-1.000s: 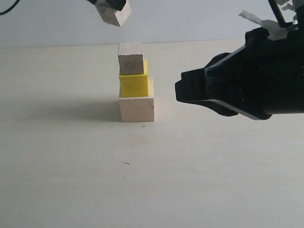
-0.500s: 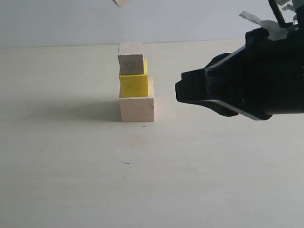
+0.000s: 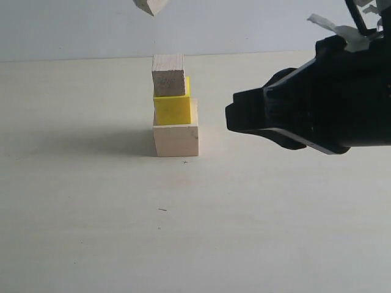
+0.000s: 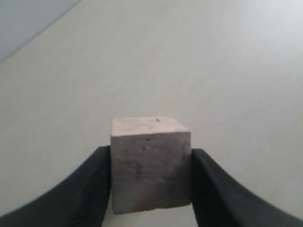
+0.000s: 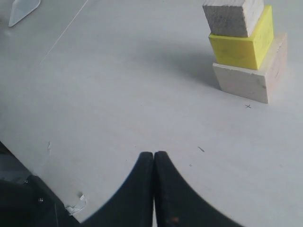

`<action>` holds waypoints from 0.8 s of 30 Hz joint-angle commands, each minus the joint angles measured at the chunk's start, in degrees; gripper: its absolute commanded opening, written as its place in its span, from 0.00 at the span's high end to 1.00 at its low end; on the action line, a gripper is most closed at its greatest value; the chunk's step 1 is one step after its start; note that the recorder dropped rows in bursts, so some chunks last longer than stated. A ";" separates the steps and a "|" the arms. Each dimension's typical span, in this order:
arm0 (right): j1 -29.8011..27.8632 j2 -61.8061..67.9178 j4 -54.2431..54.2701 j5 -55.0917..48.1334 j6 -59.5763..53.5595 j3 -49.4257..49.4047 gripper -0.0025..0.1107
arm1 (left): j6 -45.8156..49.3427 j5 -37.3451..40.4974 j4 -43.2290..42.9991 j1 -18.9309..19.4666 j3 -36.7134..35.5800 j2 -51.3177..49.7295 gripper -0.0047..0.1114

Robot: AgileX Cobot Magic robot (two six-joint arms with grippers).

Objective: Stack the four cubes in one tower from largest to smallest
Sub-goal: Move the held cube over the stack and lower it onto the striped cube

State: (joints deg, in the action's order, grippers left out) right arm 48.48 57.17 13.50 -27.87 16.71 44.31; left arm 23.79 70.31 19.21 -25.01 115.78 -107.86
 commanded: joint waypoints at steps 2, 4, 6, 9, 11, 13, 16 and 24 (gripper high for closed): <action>-0.27 -0.50 -0.59 0.80 0.01 -0.32 0.98 | -19.71 -0.35 0.95 -1.36 -1.30 0.27 0.96; -0.27 -0.50 -0.59 0.80 0.01 -0.32 0.98 | -21.11 -0.35 0.40 -3.17 -1.28 0.27 0.96; -0.27 -0.50 -0.59 0.69 -0.01 -0.32 0.98 | -25.55 -0.35 -1.59 -4.90 -1.28 0.27 0.96; -0.27 -0.50 -0.59 0.59 -0.01 -0.32 0.98 | -34.60 -0.35 -7.95 -7.19 -1.28 0.26 0.96; -0.27 -0.50 -0.59 0.18 -0.01 -0.32 0.98 | -39.54 -0.35 -13.40 -8.10 -1.28 0.15 0.96; -0.27 -0.50 -0.59 -0.31 -0.01 -0.32 0.98 | -42.03 -0.35 -15.95 -8.20 -1.28 -0.22 0.96; -0.27 -0.50 -0.59 -0.64 0.25 -0.32 0.98 | -45.26 -0.35 -15.70 -8.20 -1.28 -1.32 0.96; -0.27 -0.50 -0.59 -0.64 0.25 -0.32 0.98 | -48.42 -0.35 -14.01 -8.43 -1.28 -4.77 0.96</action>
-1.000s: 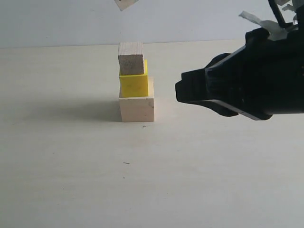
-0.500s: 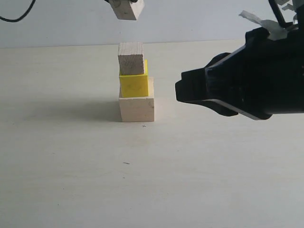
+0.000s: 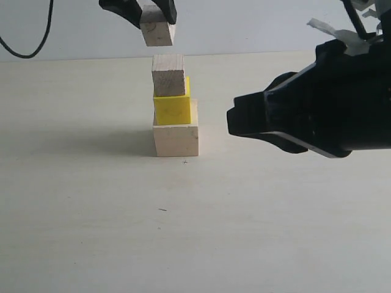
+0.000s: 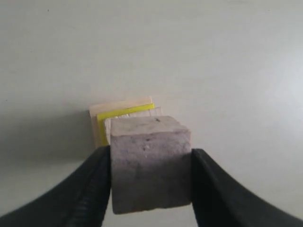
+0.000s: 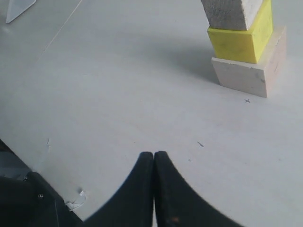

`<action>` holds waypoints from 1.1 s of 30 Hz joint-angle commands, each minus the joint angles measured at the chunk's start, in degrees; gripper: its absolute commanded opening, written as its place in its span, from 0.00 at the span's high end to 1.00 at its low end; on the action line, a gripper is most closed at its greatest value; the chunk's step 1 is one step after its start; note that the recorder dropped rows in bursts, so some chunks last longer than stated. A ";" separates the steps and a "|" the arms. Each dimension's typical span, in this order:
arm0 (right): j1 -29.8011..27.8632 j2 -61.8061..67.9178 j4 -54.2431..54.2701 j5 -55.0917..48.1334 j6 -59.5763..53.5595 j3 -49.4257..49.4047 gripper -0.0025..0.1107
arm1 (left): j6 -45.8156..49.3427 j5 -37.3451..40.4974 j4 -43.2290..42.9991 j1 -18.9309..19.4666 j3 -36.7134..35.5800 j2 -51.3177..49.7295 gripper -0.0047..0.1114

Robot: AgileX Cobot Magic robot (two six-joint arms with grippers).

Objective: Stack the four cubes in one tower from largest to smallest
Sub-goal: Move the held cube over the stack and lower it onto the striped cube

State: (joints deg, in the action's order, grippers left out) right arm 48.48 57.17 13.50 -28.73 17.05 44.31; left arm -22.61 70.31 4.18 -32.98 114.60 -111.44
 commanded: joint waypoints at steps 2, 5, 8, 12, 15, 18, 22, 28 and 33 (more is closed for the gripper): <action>-0.27 -0.50 -0.59 0.22 -0.09 -0.32 0.98 | -2.01 -0.35 1.48 -0.46 -0.10 -1.41 0.96; -0.27 -0.39 -0.59 0.22 0.49 -0.32 0.98 | -2.65 -0.35 1.48 -0.46 -0.10 -1.40 0.96; -0.27 -0.39 -0.59 0.22 0.49 -0.32 0.98 | -3.12 -0.35 2.75 -0.46 -0.10 -1.40 0.96; -0.27 -0.39 -0.59 0.22 0.49 -0.32 0.98 | -3.12 -0.35 3.70 -0.46 -0.10 -1.40 0.96; -0.27 -0.39 -0.59 0.22 0.49 -0.32 0.98 | -3.12 -0.35 3.49 -0.46 -0.10 -1.40 0.96; -0.27 -0.39 -0.59 0.22 0.49 -0.32 0.98 | -3.12 -0.35 3.49 -0.46 -0.10 -1.40 0.96; -0.27 -0.39 -0.59 0.22 0.98 -0.32 0.98 | -3.12 -0.35 3.51 -0.46 -0.10 -2.04 0.96; -0.27 -0.39 -0.59 0.22 0.98 -0.32 0.98 | -3.12 -0.35 3.09 -0.46 -0.10 -2.06 0.96; -0.27 -0.39 -0.59 0.22 0.98 -0.32 0.98 | -3.22 -0.35 2.45 -0.46 -0.10 -2.06 0.96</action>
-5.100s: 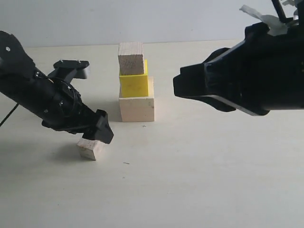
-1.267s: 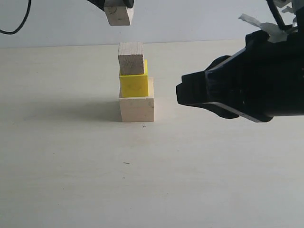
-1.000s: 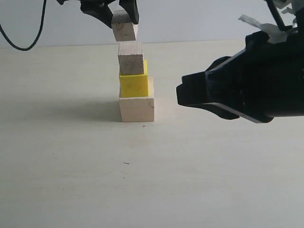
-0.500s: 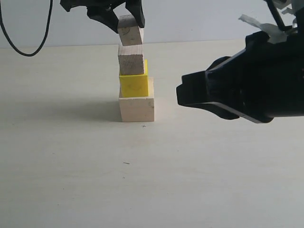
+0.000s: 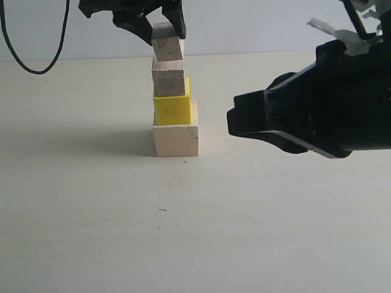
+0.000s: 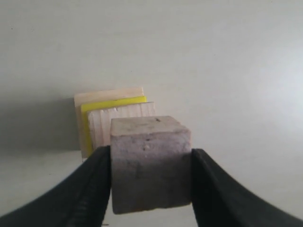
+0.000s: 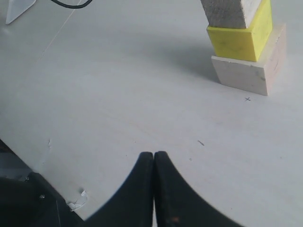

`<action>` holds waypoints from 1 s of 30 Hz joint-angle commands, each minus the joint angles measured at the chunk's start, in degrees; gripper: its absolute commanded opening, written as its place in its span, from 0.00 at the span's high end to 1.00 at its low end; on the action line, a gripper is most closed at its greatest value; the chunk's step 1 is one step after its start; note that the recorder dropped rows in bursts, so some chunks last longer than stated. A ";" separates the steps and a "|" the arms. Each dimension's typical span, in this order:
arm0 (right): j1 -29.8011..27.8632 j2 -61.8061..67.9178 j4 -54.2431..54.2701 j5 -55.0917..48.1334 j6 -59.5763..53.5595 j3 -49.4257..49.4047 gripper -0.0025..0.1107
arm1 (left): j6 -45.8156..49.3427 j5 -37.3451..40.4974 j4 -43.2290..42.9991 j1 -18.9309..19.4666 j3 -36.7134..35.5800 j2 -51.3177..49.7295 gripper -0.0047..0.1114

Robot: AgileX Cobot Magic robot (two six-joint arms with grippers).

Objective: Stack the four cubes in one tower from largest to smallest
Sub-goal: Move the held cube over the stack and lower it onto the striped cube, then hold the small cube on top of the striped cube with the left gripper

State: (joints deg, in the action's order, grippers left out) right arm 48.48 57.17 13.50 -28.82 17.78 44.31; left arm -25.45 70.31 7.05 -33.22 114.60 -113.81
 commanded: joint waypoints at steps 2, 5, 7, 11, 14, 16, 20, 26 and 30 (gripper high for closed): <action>-0.27 -0.39 -0.59 0.31 0.25 -0.32 0.98 | -0.49 -0.35 -0.95 -0.22 -0.10 0.31 0.96; -0.27 -0.39 -0.59 0.31 0.25 -0.32 0.98 | -0.49 -0.35 -0.95 -0.22 -0.10 0.31 0.96; -0.27 -0.39 -0.59 0.31 0.25 -0.32 0.98 | -0.49 -0.35 -0.92 -0.22 -0.31 0.31 0.96; -0.27 -0.39 -0.59 0.31 0.31 -0.32 0.98 | -0.49 -0.35 -0.92 -0.22 -2.17 0.31 0.96; -0.27 -0.39 -0.59 0.31 0.31 -0.32 0.98 | -0.49 -0.35 -0.92 -0.22 -3.02 0.31 0.96; -0.27 -0.39 -0.59 0.31 0.31 -0.32 0.98 | -0.49 -0.35 -0.92 -0.22 -3.02 0.31 0.96; -0.27 -0.39 -0.59 0.31 0.31 -0.32 0.98 | -0.26 -0.35 -1.01 -0.22 -2.74 0.44 0.96; -0.27 -0.39 -0.59 0.07 0.30 -0.32 0.98 | -0.52 -0.35 -0.91 -0.22 -2.74 0.53 0.96; -0.27 -0.39 -0.59 0.07 0.30 -0.32 0.98 | -1.03 -0.35 -0.42 -0.22 -2.74 0.53 0.96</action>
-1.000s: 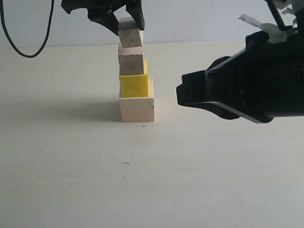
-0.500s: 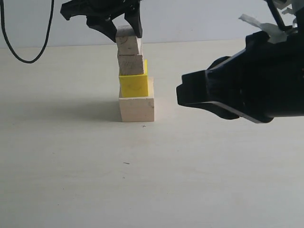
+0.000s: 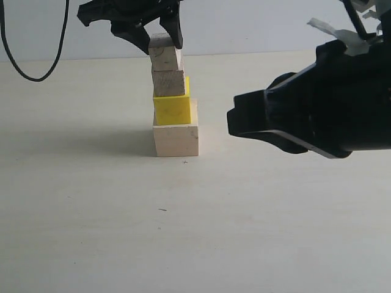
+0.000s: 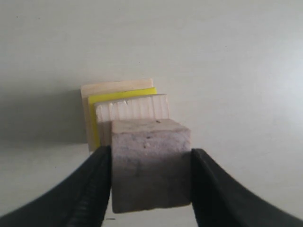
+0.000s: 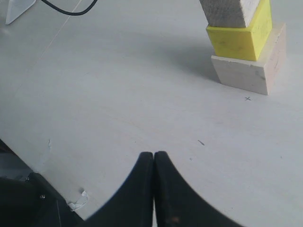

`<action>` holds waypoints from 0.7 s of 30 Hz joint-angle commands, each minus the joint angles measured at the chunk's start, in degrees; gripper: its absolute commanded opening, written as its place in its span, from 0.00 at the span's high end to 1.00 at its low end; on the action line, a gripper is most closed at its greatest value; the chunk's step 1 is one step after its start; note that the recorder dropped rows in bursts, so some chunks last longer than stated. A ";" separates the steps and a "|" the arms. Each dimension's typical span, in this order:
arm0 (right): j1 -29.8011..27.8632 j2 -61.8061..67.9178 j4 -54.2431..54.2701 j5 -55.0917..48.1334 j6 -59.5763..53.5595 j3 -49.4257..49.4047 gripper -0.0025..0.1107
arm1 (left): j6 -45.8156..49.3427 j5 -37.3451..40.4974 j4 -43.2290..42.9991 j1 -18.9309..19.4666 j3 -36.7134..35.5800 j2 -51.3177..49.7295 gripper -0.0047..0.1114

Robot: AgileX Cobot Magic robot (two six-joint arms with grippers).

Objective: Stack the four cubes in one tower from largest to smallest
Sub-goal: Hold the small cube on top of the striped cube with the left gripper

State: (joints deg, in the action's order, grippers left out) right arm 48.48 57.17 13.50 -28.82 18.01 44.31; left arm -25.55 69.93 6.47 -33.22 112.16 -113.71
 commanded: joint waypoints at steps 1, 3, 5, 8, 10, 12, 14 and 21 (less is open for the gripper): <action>-0.27 -0.39 -0.59 0.07 0.07 -0.32 0.98 | -1.42 0.03 0.16 -0.22 -0.29 0.43 0.96; -0.27 -0.39 -0.59 0.07 0.07 -0.32 0.98 | -1.62 0.03 0.16 -0.22 -0.29 0.43 0.96; -0.27 -0.39 -0.59 0.07 0.07 -0.32 0.98 | -1.62 0.03 0.16 -0.22 -0.29 0.43 0.96; -0.27 -0.39 -0.59 0.07 0.07 -0.32 0.98 | -1.62 0.03 0.16 -0.22 -0.29 0.67 0.96; -0.27 -0.39 -0.59 0.07 0.07 -0.32 0.98 | -1.71 0.03 0.16 -0.22 -0.29 0.95 0.96; -0.27 -0.39 -0.59 0.07 0.07 -0.32 0.98 | -1.71 0.03 0.16 -0.22 -0.29 1.17 0.96; -0.27 -0.39 -0.59 0.07 0.07 -0.32 0.98 | -1.83 0.03 0.16 -0.22 -0.29 1.18 0.96; -0.27 -0.39 -0.59 0.07 0.07 -0.32 0.98 | -1.83 -0.06 0.16 -0.22 -0.19 1.18 0.96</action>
State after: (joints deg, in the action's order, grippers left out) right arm 48.48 57.17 13.50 -29.05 18.01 44.31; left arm -26.81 70.16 6.47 -33.22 112.16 -113.27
